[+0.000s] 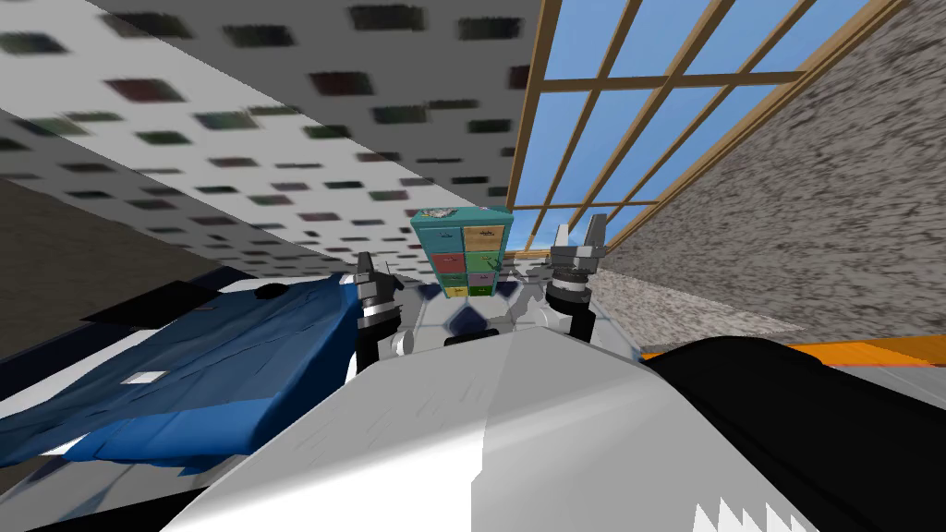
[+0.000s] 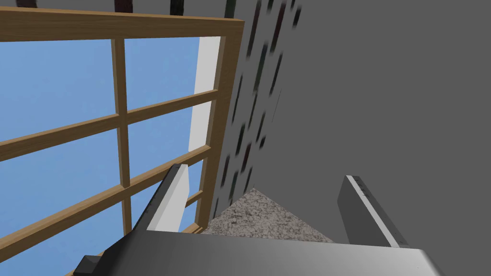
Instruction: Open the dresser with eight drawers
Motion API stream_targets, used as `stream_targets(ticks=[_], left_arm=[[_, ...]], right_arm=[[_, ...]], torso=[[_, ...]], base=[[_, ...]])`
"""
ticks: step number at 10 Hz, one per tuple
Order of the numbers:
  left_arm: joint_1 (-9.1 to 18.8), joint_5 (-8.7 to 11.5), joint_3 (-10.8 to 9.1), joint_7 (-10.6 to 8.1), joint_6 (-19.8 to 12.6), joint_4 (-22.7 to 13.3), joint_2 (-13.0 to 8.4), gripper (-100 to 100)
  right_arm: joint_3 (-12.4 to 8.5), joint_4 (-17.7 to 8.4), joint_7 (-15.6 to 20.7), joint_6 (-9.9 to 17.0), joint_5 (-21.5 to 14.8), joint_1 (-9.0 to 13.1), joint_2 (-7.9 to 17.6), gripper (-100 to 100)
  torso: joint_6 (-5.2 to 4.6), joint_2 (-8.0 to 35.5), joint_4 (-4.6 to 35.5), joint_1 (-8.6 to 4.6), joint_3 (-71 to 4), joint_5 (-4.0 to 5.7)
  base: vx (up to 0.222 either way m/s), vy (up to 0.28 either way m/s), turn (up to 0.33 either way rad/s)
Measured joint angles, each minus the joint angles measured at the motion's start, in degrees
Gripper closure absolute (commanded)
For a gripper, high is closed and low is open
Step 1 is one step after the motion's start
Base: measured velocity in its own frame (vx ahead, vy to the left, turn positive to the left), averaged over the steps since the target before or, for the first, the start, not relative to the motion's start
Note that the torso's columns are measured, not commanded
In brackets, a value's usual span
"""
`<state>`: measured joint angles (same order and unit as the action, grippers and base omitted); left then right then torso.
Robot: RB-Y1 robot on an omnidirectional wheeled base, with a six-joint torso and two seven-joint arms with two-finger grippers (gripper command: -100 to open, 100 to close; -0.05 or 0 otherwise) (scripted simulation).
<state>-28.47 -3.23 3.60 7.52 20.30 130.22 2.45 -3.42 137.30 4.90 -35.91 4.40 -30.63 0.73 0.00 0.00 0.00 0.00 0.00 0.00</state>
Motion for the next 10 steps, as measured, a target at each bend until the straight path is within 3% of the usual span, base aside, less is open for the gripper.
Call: stream_targets(ticks=[2, 9, 10], left_arm=[[0.0, 0.0, 0.00, 0.00, 0.0, 0.0, 0.0, 0], [0.0, 0.0, 0.00, 0.00, 0.0, 0.0, 0.0, 0], [0.0, 0.0, 0.00, 0.00, 0.0, 0.0, 0.0, -100]], right_arm=[[0.0, 0.0, 0.0, 0.0, 0.0, 0.0, 0.0, 0], [0.0, 0.0, 0.0, 0.0, 0.0, 0.0, 0.0, 0], [0.0, 0.0, 0.0, 0.0, 0.0, 0.0, 0.0, 0]], torso=[[0.00, 6.0, 6.0, 0.00, -12.0, 0.00], [0.00, 35.4, 35.4, 0.00, -70.7, 0.00], [0.00, 39.6, 39.6, 0.00, -79.2, 0.00]], base=[[0.000, 0.000, 0.000], [0.000, 0.000, 0.000], [0.016, -0.006, -0.005]])
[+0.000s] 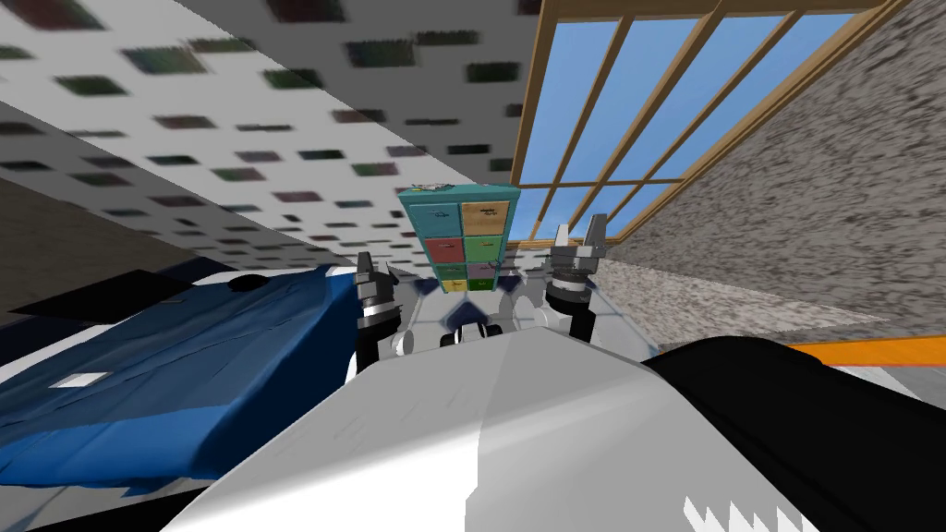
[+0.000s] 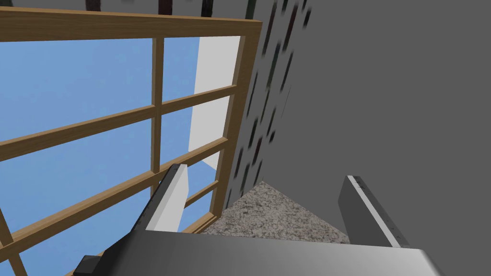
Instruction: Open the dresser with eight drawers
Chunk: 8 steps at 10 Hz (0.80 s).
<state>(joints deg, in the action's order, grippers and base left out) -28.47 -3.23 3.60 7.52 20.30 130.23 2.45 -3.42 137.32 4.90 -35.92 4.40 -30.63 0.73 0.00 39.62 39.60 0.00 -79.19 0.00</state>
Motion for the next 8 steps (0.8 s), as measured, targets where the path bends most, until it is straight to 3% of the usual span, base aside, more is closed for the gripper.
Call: stream_targets(ticks=[2, 5, 8], left_arm=[[0.3, 0.0, -0.14, -0.02, 0.2, -0.9, -3.2, -100], [0.9, 0.0, -0.27, -0.03, 0.7, -3.2, -7.9, -100], [1.9, -0.3, -0.21, 0.21, 1.1, -6.6, -10.4, -100]], right_arm=[[0.0, 0.0, 0.0, 0.0, 0.0, 0.0, 0.0, 0], [0.0, 0.0, 0.0, 0.0, 0.0, 0.0, 0.0, 0], [0.0, 0.0, 0.0, 0.0, 0.0, 0.0, 0.0, 0]], torso=[[0.00, 2.4, 2.4, 0.00, -5.1, 0.00], [0.00, 2.6, 2.7, -0.03, -5.4, 0.01], [0.00, 2.6, 2.7, 0.01, -5.4, 0.00]], base=[[0.034, -0.012, -0.007], [0.068, -0.023, -0.010], [0.088, -0.027, -0.014]])
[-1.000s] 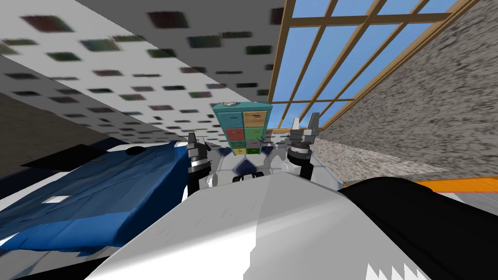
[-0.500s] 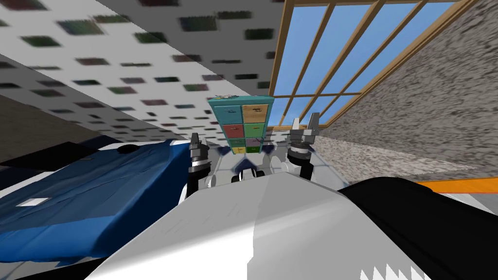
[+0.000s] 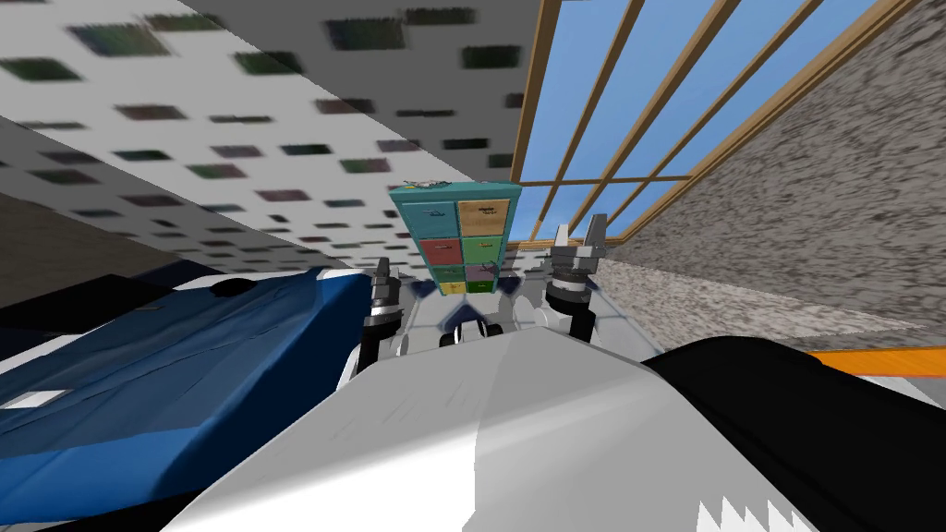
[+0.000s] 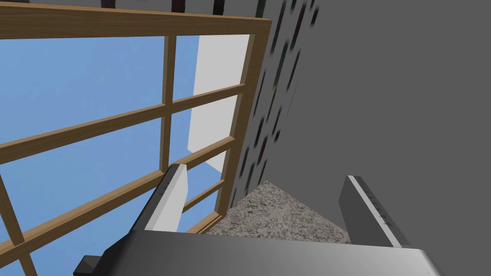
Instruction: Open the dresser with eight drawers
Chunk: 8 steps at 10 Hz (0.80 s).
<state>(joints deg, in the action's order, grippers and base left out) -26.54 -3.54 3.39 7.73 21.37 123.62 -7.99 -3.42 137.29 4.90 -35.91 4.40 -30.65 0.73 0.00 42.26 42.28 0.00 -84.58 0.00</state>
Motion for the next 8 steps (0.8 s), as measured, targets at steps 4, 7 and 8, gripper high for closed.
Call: stream_targets(ticks=[4, 7, 8], left_arm=[[1.2, 0.0, -0.51, -0.12, 1.5, -5.7, -1.8, -100], [3.1, -0.2, -0.80, -0.05, 1.7, -9.7, -2.2, -100], [3.5, -0.3, -0.77, 0.04, 2.0, -11.0, -2.1, -100]], right_arm=[[0.0, 0.0, 0.0, 0.0, 0.0, 0.0, 0.0, 0], [0.0, 0.0, 0.0, 0.0, 0.0, 0.0, 0.0, 0], [0.0, 0.0, 0.0, 0.0, 0.0, 0.0, 0.0, 0]], torso=[[0.00, 0.0, 0.0, -0.01, 0.0, 0.00], [0.00, 0.1, 0.0, -0.02, 0.0, 0.00], [0.00, 0.1, 0.0, -0.05, 0.0, 0.01]], base=[[0.101, -0.036, -0.014], [0.085, -0.032, -0.015], [0.080, -0.027, -0.011]])
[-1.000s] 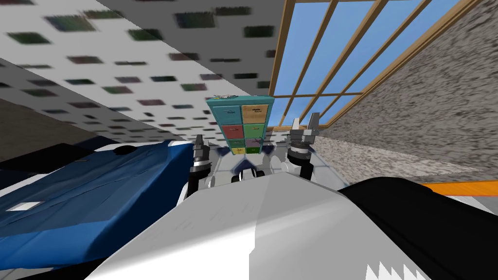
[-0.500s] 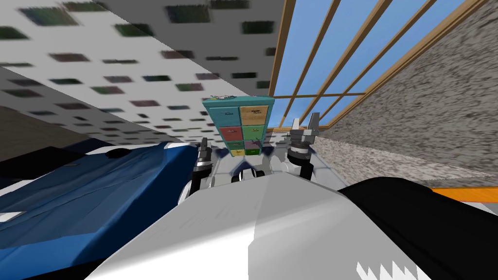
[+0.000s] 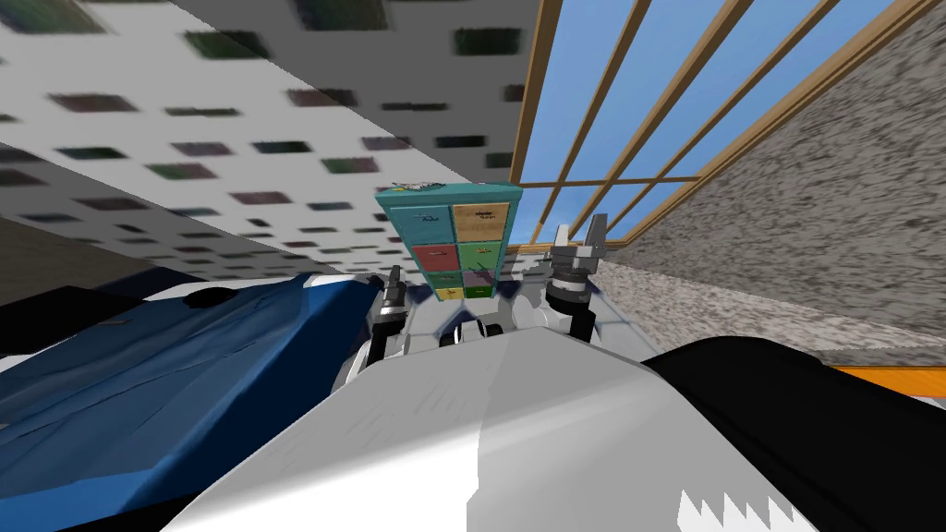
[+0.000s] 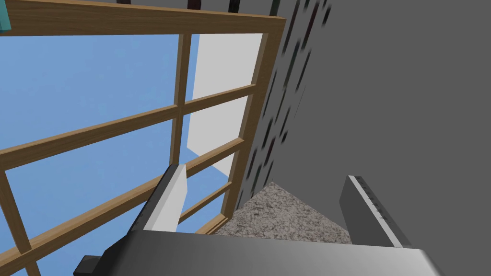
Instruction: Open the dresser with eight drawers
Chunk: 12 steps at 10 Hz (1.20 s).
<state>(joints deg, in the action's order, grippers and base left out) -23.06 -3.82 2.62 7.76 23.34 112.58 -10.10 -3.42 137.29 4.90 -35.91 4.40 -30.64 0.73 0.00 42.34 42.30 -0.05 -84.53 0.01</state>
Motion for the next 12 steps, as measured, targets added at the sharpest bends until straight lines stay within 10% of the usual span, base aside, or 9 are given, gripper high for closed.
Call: stream_targets(ticks=[12], left_arm=[[4.5, -0.6, -0.76, 0.35, 3.0, -15.1, 1.1, -100]], right_arm=[[0.0, 0.0, 0.0, 0.0, 0.0, 0.0, 0.0, 0]], torso=[[0.00, -0.1, 0.0, 0.02, 0.0, -0.01]], base=[[0.092, -0.029, -0.014]])
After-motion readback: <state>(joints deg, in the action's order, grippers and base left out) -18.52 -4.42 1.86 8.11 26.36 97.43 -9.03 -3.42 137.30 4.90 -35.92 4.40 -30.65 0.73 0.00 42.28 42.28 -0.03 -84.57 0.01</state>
